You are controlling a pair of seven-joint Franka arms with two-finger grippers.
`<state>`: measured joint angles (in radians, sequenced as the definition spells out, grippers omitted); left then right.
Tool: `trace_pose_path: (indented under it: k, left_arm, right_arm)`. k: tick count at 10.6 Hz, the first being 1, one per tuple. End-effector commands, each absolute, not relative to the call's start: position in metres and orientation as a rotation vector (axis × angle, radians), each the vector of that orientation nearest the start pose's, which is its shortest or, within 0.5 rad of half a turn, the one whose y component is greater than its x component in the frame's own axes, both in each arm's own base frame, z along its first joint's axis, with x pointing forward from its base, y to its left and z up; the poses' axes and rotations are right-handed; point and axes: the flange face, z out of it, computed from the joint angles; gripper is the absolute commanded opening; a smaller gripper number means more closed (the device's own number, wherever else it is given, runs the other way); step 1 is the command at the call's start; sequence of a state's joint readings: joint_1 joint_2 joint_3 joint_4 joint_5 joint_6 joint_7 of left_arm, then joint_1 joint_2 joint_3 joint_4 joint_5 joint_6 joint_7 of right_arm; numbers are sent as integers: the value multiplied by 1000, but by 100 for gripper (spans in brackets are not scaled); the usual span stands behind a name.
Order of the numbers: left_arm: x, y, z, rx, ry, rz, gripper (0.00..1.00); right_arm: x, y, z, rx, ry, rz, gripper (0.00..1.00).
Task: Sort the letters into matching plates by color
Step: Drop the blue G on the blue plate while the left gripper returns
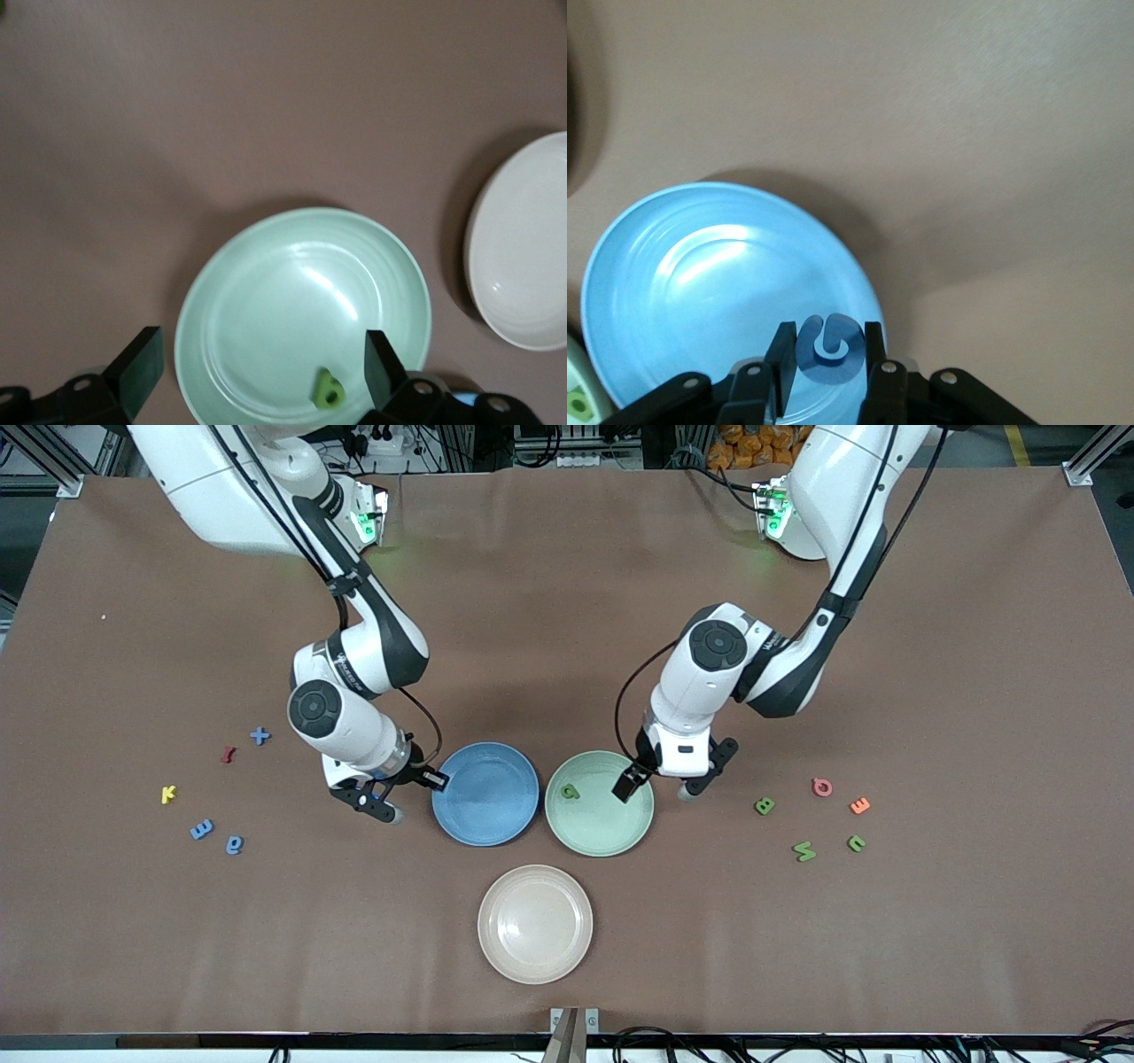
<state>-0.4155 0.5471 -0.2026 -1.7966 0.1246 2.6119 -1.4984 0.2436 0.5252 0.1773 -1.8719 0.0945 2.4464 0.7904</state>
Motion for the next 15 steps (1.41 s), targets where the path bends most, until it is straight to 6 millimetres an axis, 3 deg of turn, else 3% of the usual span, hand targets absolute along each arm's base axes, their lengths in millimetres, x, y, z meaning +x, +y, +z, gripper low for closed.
trace_pose_path:
  k: [1, 4, 6, 7, 8, 15]
  left_arm:
    - [581, -350, 275, -3094, -1131, -225, 100]
    - [595, -312, 266, -3073, -1001, -175, 100]
    - [605, -290, 264, -3076, -956, -172, 100]
    - [610, -281, 263, -3074, -955, -172, 100]
    - [615, -269, 262, -3077, -930, -174, 100]
    - [642, -161, 224, -3097, -546, -43, 100]
  right_arm:
    - [596, 287, 238, -2867, 743, 84, 17]
    - [590, 309, 231, -2855, 760, 106, 18]
    - [591, 314, 230, -2846, 794, 106, 24]
    - [591, 313, 230, -2849, 792, 108, 68]
    - [591, 311, 230, -2858, 778, 105, 100]
    - [596, 296, 235, -2907, 746, 96, 100]
